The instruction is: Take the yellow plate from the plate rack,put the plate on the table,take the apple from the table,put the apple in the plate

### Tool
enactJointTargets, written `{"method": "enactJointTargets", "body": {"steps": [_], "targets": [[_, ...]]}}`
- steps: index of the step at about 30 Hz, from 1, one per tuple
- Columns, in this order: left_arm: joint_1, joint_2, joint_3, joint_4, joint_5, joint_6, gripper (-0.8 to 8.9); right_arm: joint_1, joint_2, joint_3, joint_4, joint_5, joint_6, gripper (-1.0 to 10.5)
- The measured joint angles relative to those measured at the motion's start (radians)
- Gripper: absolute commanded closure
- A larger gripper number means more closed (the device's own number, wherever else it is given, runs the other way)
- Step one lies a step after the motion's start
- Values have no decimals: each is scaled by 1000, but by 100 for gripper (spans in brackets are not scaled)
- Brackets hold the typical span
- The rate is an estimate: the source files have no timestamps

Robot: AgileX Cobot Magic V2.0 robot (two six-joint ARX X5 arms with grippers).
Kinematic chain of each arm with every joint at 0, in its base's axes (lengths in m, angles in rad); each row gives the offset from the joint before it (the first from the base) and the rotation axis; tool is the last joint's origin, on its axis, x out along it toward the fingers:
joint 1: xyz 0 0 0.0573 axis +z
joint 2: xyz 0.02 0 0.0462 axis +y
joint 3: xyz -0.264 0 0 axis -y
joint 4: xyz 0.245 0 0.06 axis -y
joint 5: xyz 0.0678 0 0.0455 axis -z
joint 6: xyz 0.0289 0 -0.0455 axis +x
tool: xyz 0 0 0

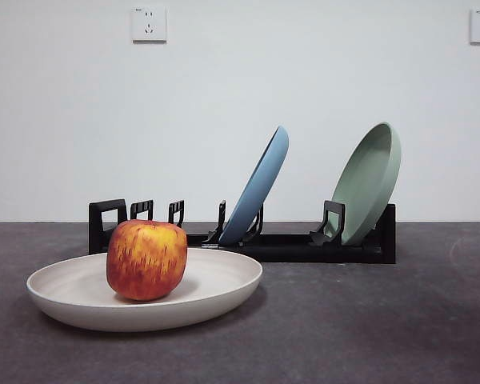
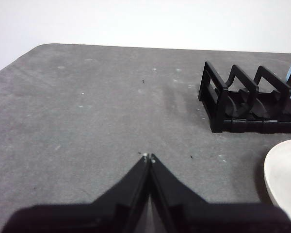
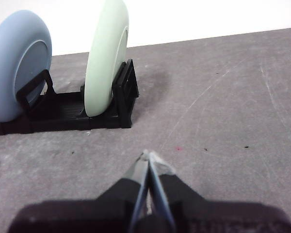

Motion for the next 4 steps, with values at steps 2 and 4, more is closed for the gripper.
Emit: {"method": "enactJointTargets", "body": {"steps": [2,4], "targets": [[0,0,0,0,0,0,816,0,0,0,0,0,0,963],[0,0,0,0,0,0,816,0,0,0,0,0,0,963]]}}
